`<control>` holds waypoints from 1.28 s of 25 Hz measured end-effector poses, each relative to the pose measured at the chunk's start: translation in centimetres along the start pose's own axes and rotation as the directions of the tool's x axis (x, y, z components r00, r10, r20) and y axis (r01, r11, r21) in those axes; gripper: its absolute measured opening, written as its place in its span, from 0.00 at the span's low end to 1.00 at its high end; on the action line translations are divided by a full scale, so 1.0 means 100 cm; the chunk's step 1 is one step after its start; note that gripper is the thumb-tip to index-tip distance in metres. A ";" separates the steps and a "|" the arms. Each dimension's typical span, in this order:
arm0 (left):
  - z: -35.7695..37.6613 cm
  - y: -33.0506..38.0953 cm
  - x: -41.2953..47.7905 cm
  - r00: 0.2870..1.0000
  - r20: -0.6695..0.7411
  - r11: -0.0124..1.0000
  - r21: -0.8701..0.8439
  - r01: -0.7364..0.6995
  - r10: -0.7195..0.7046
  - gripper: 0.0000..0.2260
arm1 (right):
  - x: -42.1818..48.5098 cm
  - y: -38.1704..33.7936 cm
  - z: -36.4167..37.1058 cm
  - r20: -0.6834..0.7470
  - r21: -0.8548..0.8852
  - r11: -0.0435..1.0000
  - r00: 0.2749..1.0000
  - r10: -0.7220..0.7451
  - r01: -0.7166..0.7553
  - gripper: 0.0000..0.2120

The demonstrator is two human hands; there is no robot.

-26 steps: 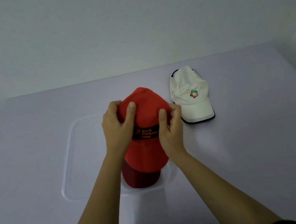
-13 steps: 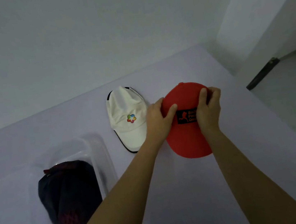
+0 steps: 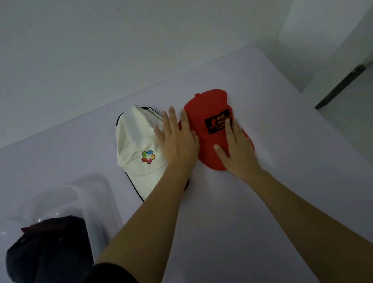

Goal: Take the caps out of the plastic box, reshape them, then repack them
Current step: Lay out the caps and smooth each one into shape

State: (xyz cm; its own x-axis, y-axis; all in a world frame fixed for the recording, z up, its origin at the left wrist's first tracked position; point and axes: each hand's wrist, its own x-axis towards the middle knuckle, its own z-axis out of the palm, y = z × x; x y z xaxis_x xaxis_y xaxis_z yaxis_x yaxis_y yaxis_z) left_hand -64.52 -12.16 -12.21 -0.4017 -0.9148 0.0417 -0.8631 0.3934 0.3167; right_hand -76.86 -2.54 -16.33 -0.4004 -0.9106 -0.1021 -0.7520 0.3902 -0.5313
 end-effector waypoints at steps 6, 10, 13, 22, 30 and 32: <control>0.009 -0.039 -0.033 0.984 0.133 0.982 0.161 0.100 -0.122 0.28 | -0.020 -0.007 0.011 -0.091 -0.065 0.997 0.995 0.037 -0.043 0.36; -0.003 -0.052 -0.070 0.980 0.132 0.980 0.148 0.130 -0.149 0.29 | -0.049 -0.025 0.020 -0.105 -0.087 0.995 0.993 0.048 -0.057 0.37; -0.016 -0.036 -0.065 0.988 0.094 0.992 0.038 0.123 -0.126 0.29 | -0.043 -0.032 0.008 -0.172 -0.047 0.994 0.981 0.086 -0.095 0.37; -0.116 -0.171 -0.188 0.864 -0.180 0.875 -0.221 0.430 -0.470 0.24 | -0.137 -0.210 0.070 -0.021 0.096 0.904 0.909 -0.417 0.417 0.29; -0.128 -0.269 -0.265 0.715 0.270 0.538 -0.504 0.675 -0.644 0.27 | -0.191 -0.315 0.133 0.483 0.105 0.950 0.821 -0.306 0.293 0.29; -0.129 -0.269 -0.265 0.704 0.314 0.441 -0.601 0.666 -0.637 0.20 | -0.186 -0.321 0.136 0.515 0.137 0.969 0.821 -0.246 0.204 0.28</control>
State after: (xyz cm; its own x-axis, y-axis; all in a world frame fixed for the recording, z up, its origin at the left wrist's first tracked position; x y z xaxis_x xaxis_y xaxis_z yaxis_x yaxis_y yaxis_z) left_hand -26.75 0.36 -9.64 0.1703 -0.8662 -0.4697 -0.4639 -0.4910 0.7373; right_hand -38.17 0.08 -8.82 0.1261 -0.9138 -0.3861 -0.7387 0.1733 -0.6514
